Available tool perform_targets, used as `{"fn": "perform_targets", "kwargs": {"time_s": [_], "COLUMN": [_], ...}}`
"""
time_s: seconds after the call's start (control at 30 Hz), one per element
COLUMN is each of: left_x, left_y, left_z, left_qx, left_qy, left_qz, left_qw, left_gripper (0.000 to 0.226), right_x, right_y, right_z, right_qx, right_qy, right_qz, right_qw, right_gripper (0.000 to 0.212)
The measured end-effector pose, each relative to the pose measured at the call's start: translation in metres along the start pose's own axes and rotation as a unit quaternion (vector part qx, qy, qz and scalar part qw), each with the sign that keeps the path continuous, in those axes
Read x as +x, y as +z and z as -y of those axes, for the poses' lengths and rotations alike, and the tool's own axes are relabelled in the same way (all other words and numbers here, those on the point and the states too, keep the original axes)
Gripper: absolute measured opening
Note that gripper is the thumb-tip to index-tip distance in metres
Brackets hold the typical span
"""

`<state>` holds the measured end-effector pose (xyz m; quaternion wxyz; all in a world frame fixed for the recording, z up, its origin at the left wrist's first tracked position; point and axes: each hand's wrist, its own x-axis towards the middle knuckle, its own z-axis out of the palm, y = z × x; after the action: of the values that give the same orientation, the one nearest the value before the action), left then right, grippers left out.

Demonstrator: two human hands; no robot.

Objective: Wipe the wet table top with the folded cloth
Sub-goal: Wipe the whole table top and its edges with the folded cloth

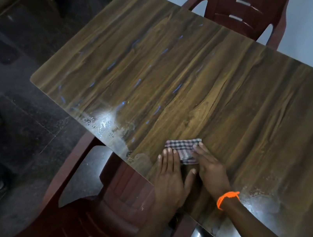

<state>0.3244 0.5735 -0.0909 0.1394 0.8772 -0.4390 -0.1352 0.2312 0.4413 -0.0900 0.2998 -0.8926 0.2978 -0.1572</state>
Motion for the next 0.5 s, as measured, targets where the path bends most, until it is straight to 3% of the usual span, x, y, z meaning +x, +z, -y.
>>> {"fn": "perform_targets", "kwargs": {"time_s": [0.1, 0.23, 0.5], "left_x": [0.026, 0.031, -0.05], "left_y": [-0.01, -0.024, -0.023], "left_z": [0.005, 0.033, 0.069], "left_qx": [0.015, 0.022, 0.03], "left_qy": [-0.008, -0.033, -0.061], "left_qz": [0.015, 0.019, -0.016], "left_qw": [1.0, 0.999, 0.998], "left_gripper": [0.082, 0.08, 0.078], "right_x": [0.023, 0.036, -0.017], "right_y": [0.005, 0.025, 0.045], "right_z": [0.01, 0.035, 0.075], "right_qx": [-0.001, 0.006, 0.005], "right_qy": [0.033, 0.004, -0.068], "right_qz": [-0.015, 0.013, 0.085], "right_qw": [0.999, 1.0, 0.994], "right_gripper": [0.053, 0.055, 0.048]}}
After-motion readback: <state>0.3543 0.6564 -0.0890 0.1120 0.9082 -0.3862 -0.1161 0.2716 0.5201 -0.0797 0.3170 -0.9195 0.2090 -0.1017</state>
